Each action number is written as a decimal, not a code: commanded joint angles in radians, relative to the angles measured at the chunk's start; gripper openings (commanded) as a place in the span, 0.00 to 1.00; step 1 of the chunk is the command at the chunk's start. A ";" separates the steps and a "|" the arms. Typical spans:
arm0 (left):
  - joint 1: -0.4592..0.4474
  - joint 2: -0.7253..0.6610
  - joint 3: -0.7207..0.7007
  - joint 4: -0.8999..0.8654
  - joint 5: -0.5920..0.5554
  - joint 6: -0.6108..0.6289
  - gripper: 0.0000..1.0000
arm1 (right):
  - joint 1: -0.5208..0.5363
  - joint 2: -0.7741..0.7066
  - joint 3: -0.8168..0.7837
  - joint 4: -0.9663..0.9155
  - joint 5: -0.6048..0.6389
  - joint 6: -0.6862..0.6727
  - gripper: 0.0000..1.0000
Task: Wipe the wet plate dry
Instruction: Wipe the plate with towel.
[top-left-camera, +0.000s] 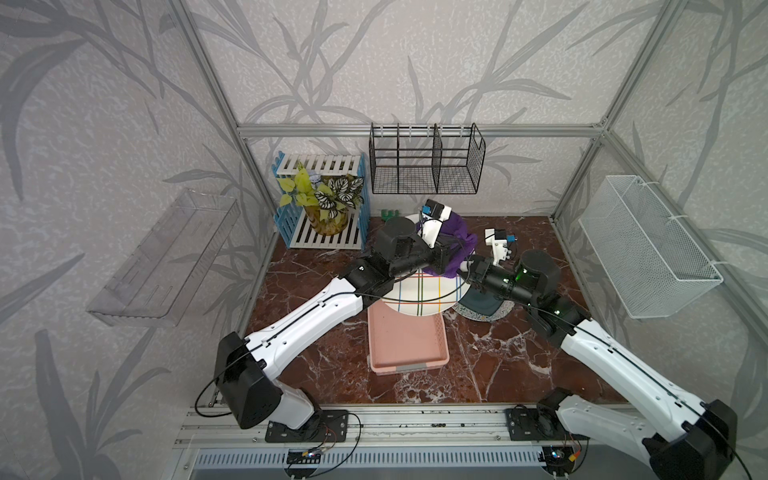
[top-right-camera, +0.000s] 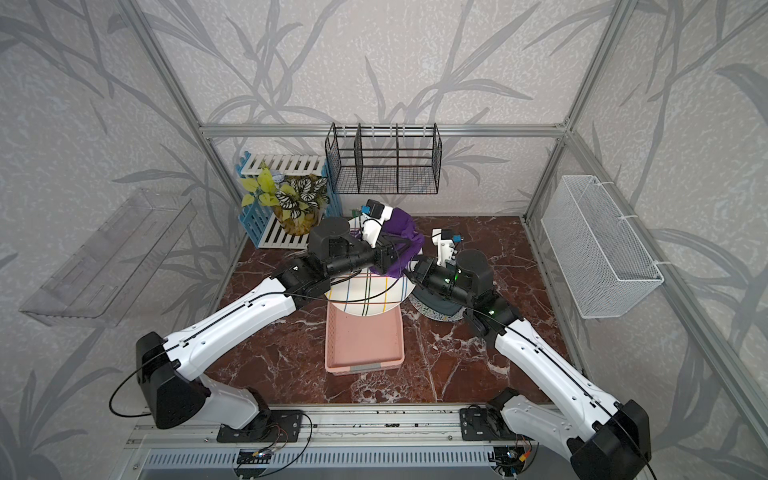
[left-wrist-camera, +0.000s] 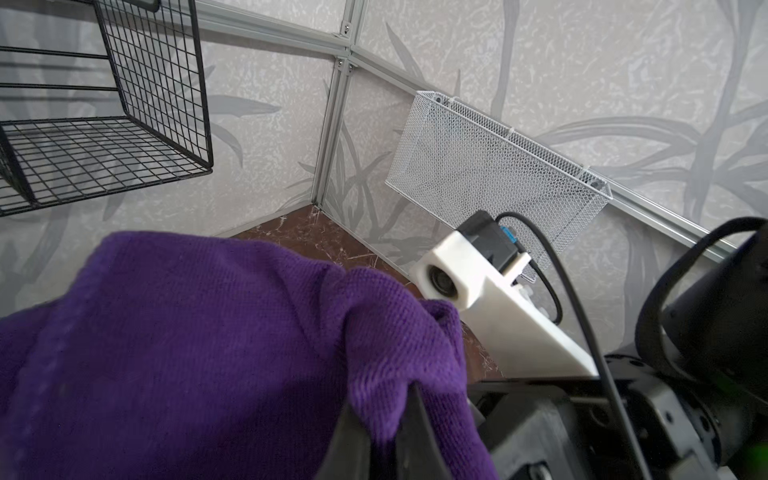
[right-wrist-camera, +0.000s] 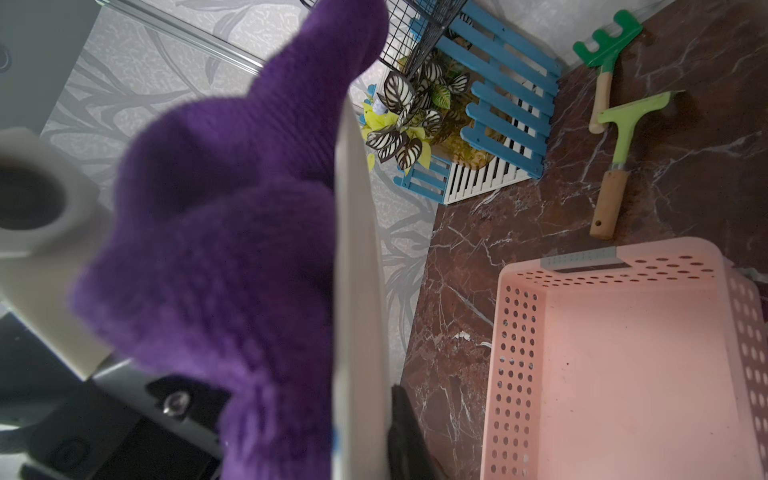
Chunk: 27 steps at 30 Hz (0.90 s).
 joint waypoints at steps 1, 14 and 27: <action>0.094 -0.063 -0.155 -0.039 0.012 -0.106 0.00 | -0.083 -0.093 0.056 0.286 -0.028 0.050 0.00; 0.466 -0.315 -0.447 0.409 0.256 -0.676 0.00 | -0.267 -0.212 -0.035 0.401 -0.029 0.232 0.00; 0.475 -0.212 -0.454 1.268 0.261 -1.488 0.00 | -0.164 -0.090 -0.014 0.702 -0.067 0.304 0.00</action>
